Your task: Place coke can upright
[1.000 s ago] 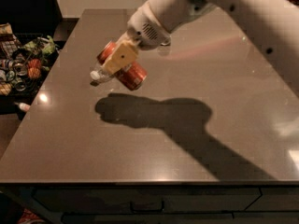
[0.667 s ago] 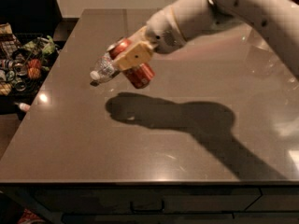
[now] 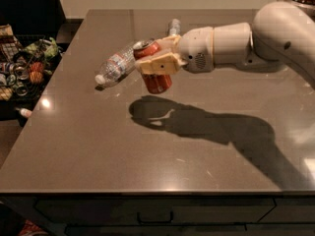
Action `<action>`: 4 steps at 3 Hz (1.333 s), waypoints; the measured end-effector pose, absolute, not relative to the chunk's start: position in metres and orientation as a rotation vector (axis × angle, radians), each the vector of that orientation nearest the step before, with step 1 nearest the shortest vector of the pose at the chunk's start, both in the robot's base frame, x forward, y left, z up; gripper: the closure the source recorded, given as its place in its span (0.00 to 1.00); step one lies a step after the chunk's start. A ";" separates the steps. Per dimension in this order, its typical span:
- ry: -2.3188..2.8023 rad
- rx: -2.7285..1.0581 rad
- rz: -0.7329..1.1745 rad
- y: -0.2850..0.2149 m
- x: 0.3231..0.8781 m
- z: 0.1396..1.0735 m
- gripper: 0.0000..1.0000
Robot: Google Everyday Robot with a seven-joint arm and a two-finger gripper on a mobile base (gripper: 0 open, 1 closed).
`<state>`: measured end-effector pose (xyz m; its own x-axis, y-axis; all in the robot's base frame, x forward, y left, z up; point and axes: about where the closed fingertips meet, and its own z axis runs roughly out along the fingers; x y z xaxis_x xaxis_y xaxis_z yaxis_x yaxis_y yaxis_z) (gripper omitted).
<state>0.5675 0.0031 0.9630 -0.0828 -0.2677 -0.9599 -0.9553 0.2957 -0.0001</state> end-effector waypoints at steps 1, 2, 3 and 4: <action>1.508 -1.059 0.896 -0.004 0.568 0.957 1.00; 1.451 -0.966 0.916 -0.008 0.565 0.944 1.00; 1.418 -0.925 0.920 -0.009 0.563 0.937 1.00; 1.368 -0.899 0.915 -0.010 0.562 0.929 1.00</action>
Offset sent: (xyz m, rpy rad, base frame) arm -0.0033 -0.0214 -0.0288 0.2645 -0.0543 -0.1170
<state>0.5617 -0.0098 0.9294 -0.0009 0.0108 -0.9999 -0.9199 0.3921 0.0050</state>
